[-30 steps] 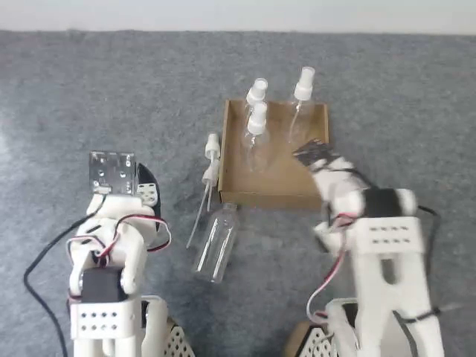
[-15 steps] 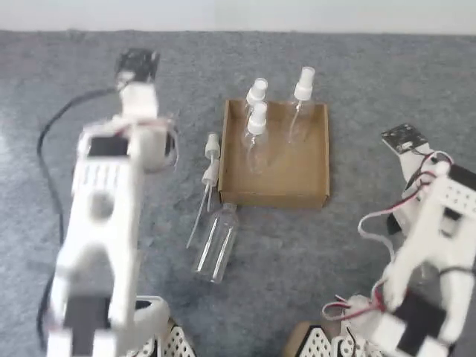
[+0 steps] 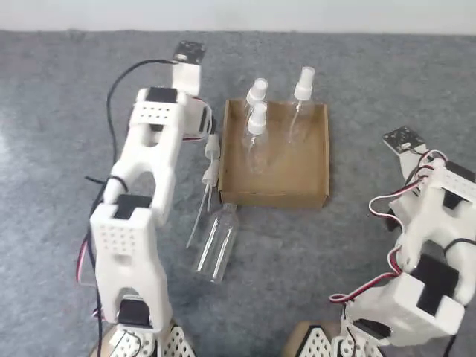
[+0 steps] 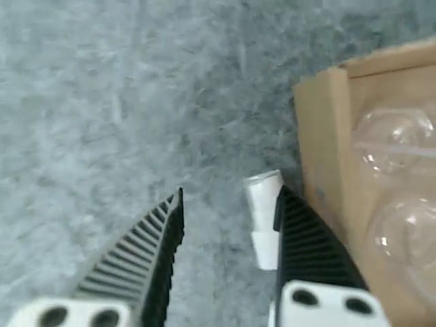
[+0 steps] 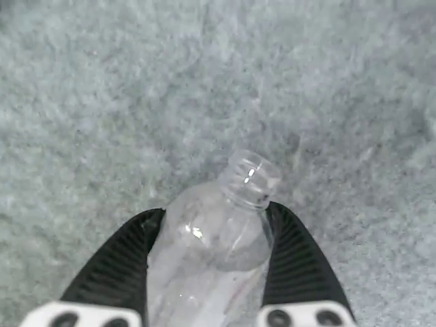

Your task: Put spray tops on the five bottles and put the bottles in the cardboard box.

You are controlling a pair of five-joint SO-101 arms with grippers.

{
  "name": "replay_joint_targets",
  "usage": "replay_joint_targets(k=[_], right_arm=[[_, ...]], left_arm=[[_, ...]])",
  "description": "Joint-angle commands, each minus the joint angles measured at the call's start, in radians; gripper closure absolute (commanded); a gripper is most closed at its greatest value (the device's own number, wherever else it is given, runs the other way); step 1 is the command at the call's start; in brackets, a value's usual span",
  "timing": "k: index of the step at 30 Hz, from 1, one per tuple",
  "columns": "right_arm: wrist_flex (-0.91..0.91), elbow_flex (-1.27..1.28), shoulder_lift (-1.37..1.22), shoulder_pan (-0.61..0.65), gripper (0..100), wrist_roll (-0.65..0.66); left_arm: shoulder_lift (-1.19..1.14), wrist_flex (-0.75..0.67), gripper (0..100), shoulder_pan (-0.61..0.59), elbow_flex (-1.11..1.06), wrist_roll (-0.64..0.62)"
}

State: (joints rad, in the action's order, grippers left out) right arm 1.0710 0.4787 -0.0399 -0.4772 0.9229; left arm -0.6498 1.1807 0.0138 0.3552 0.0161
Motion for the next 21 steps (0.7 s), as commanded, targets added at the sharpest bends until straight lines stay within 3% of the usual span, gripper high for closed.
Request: replay_joint_targets(k=[1,10,21], right_arm=[[-0.007,-0.054,0.008,-0.013,99.3,0.012],[-0.010,-0.034,0.008,-0.013,99.3,0.012],[-0.012,-0.014,0.008,-0.013,99.2,0.014]], left_arm=[[-0.035,0.060,80,0.014,0.147,-0.008],[-0.166,0.152,80,0.011,0.252,0.000],[-0.153,0.270,85,-0.101,0.314,0.087]])
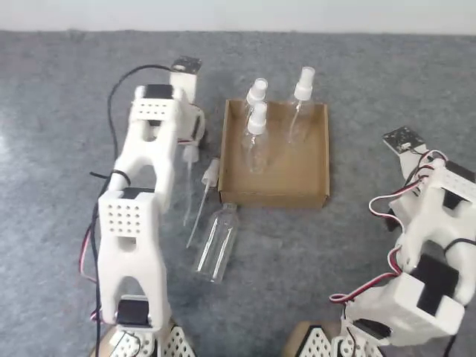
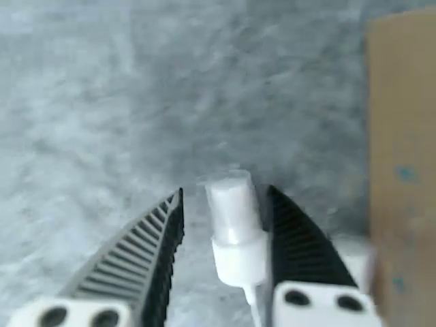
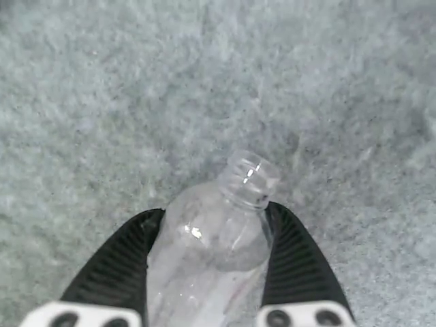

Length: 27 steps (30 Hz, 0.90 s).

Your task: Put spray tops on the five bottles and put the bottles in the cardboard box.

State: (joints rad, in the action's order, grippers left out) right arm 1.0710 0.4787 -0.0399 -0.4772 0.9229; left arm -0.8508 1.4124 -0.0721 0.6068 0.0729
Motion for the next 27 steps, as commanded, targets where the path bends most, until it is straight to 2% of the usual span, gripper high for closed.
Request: replay_joint_targets(k=[1,10,12,15,19,23,27], right_arm=[[-0.012,-0.012,0.007,-0.013,99.2,0.014],[0.002,-0.011,0.007,-0.007,99.1,0.003],[0.030,-0.012,0.007,-0.008,98.0,-0.041],[0.036,-0.012,0.007,-0.008,89.1,-0.095],[0.038,-0.014,0.008,-0.008,78.6,-0.106],[0.039,-0.015,0.010,-0.008,72.9,-0.106],[0.045,-0.023,0.019,-0.007,72.1,-0.118]], left_arm=[[0.048,0.044,85,-0.015,0.065,0.038],[0.044,0.043,86,-0.015,0.058,0.057],[0.026,0.044,86,-0.015,0.048,0.057],[-0.020,0.040,86,-0.014,0.047,0.055],[-0.012,0.015,100,-0.031,0.056,0.043],[0.066,0.104,99,-0.044,0.101,0.044],[0.196,0.222,99,-0.060,0.148,0.043]])
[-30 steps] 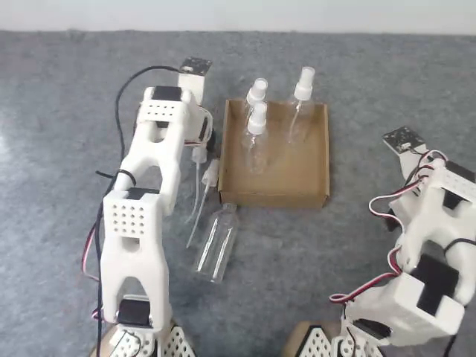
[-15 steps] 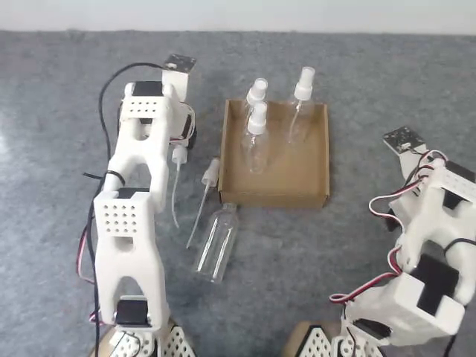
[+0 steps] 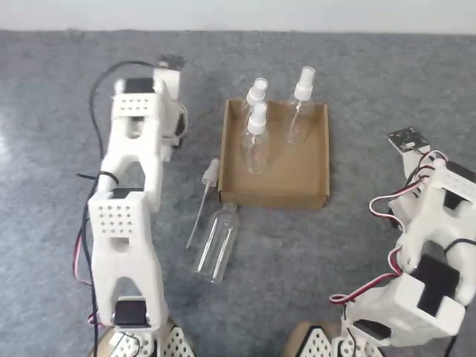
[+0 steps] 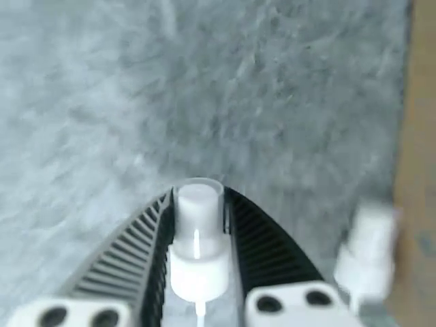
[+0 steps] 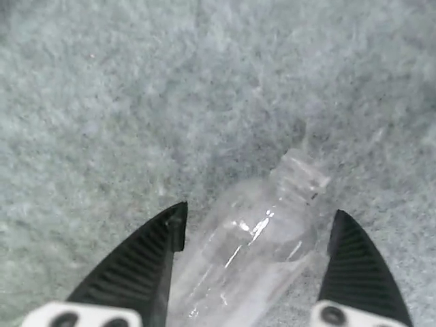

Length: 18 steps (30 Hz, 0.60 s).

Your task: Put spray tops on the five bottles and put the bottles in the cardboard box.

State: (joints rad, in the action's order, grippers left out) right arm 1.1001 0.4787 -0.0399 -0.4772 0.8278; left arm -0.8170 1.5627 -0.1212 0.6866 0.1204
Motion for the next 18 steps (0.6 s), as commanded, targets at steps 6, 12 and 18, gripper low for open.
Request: replay_joint_targets(k=[6,12,18], right_arm=[[0.096,-0.114,0.019,-0.005,72.1,-0.106],[0.154,-0.160,0.012,-0.013,72.3,-0.233],[0.045,-0.060,0.007,-0.010,72.3,-0.295]], left_arm=[[0.390,0.153,99,-0.038,0.002,-0.044],[0.635,0.083,99,-0.037,-0.249,-0.046],[0.936,-0.112,99,-0.035,-0.670,-0.043]])
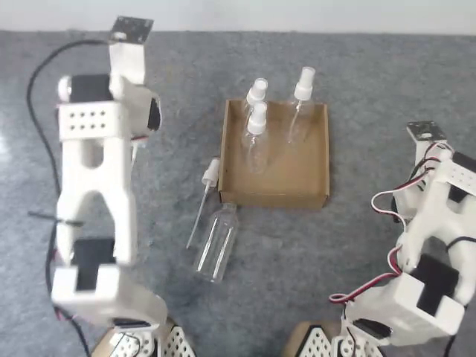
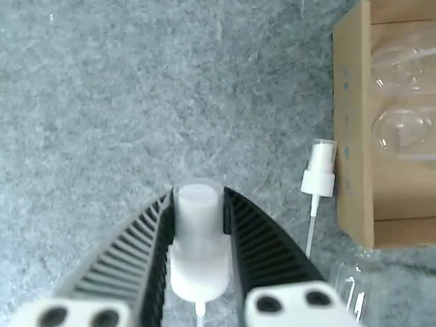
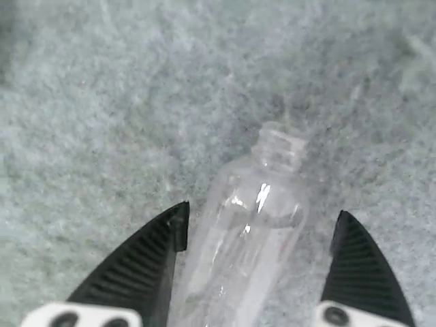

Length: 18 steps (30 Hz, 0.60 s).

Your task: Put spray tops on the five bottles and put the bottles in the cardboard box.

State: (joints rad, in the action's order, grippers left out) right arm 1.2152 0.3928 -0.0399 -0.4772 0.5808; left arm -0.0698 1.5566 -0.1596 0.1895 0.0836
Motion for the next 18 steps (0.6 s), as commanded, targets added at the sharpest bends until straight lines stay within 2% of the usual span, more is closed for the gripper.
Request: replay_joint_targets(k=[1,5,12,18], right_arm=[[-0.102,0.046,0.007,-0.012,72.3,-0.066],[-0.162,0.098,0.007,-0.005,73.5,-0.107],[-0.166,0.100,0.012,-0.007,99.3,-0.098],[-0.145,0.069,0.105,0.025,99.2,-0.057]], left_arm=[[0.241,-0.144,99,0.005,-0.242,-0.006],[0.414,-0.275,99,0.008,-0.478,-0.005],[0.532,-0.315,99,0.006,-0.624,-0.003],[0.592,-0.285,99,0.002,-0.624,-0.008]])
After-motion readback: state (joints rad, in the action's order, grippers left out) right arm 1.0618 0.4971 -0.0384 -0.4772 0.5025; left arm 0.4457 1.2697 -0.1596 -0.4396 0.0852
